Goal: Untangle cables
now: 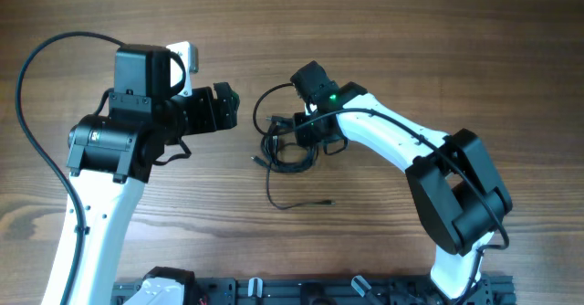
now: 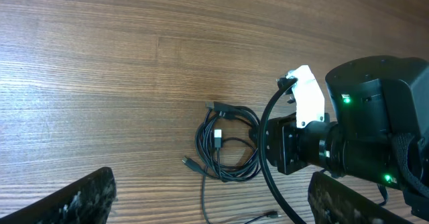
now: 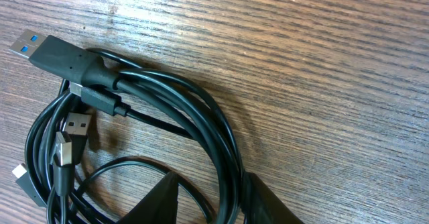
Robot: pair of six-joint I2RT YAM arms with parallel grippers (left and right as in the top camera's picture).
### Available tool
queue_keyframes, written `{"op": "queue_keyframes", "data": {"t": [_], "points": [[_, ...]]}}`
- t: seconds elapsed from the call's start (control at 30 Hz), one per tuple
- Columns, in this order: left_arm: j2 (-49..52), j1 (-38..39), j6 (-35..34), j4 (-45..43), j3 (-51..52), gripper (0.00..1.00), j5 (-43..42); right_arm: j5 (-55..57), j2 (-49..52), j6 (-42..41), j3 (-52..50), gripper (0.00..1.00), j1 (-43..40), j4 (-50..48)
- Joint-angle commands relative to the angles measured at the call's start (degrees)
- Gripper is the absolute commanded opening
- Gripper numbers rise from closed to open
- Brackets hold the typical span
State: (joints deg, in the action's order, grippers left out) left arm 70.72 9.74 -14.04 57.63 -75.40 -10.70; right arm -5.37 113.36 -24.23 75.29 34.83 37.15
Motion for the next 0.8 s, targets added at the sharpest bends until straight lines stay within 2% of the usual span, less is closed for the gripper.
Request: {"op": "queue_keyframes", "data": {"t": [0.0, 0.1, 0.17, 0.57, 0.6, 0.67, 0.77], "points": [[0.3, -0.3, 0.3, -0.1, -0.7, 0.93, 0.3, -0.7, 0.8, -0.4, 0.3, 0.33, 0.2, -0.2], [0.3, -0.3, 0.3, -0.1, -0.7, 0.94, 0.3, -0.7, 0.9, -0.3, 0.3, 0.32, 0.2, -0.1], [0.3, -0.3, 0.3, -0.1, -0.7, 1.0, 0.3, -0.7, 0.9, -0.3, 0.3, 0.32, 0.2, -0.1], [0.3, -0.3, 0.3, -0.1, -0.7, 0.97, 0.3, -0.6, 1.6, -0.3, -3.4, 0.26, 0.2, -2.4], [0.3, -0.3, 0.3, 0.0, -0.7, 0.97, 0.3, -0.7, 1.6, -0.4, -3.4, 0.22, 0.2, -2.4], [0.3, -0.3, 0.3, 0.2, -0.7, 0.97, 0.3, -0.8, 1.6, -0.6, -3.4, 0.05, 0.2, -2.4], [0.3, -0.3, 0.3, 0.3, -0.7, 0.96, 0.3, -0.9, 1.3, -1.0, -0.4, 0.04, -0.4, -0.4]]}}
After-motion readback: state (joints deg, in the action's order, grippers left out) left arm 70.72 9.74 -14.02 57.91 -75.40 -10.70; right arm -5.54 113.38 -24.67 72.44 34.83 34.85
